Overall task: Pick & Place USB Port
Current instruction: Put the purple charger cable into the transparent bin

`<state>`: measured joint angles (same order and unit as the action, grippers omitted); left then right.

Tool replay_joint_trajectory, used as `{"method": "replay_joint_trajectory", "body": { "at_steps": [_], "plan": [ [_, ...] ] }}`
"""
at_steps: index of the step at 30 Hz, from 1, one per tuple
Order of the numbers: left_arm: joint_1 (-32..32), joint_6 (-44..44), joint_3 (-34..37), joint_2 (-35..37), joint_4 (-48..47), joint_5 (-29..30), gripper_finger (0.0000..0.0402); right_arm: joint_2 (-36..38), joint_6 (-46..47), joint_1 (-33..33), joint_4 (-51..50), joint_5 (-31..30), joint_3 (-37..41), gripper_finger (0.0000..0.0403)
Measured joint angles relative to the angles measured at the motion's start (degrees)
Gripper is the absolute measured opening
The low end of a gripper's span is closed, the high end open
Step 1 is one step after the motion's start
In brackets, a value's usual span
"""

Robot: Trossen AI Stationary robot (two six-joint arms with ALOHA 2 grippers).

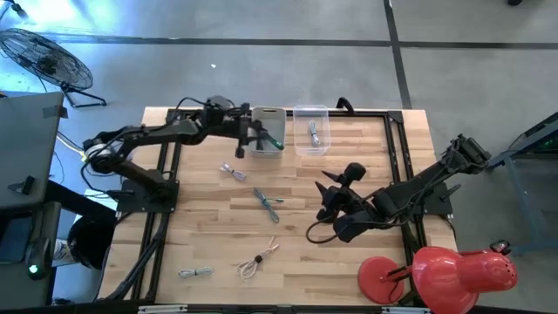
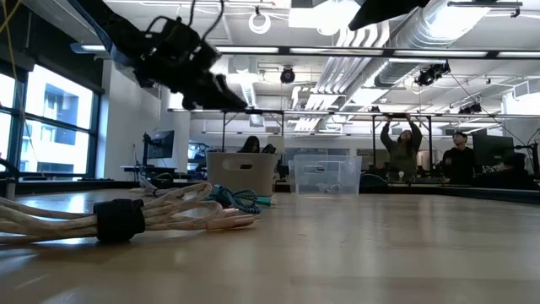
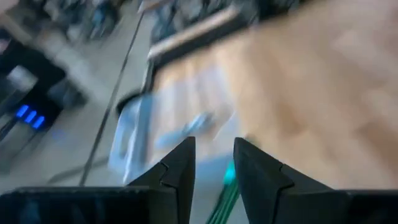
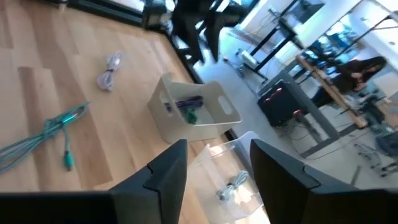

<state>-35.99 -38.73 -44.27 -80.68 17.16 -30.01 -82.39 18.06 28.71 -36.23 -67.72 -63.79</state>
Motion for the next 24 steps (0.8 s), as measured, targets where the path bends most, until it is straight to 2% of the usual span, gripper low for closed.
{"method": "replay_joint_trajectory", "body": {
  "at_steps": [5, 9, 15, 20, 24],
  "plan": [
    [0.02, 3.14, -0.04, 7.08, -3.77, -8.79, 0.0106, 0.00, -0.02, -0.22, -0.54, 1.71, 0.00, 0.0161],
    [1.02, 3.06, -0.04, 12.13, -12.38, -11.43, 0.0107, 0.00, -0.02, -0.22, -1.00, 1.68, 0.00, 0.0162],
    [7.29, 0.12, -0.02, 17.24, -24.08, -7.41, 0.0107, 0.00, -0.04, -0.58, -1.19, 1.90, 0.00, 0.0157],
    [13.31, -0.03, -0.02, 18.37, -27.89, -3.04, 0.0107, 0.00, 0.15, -1.49, -1.09, 4.34, 0.00, 0.0154],
    [15.82, 0.69, -0.02, 18.29, -32.20, 2.67, 0.0107, 0.00, 2.63, -1.82, -1.27, 7.35, 0.00, 0.0152]
  ]
}}
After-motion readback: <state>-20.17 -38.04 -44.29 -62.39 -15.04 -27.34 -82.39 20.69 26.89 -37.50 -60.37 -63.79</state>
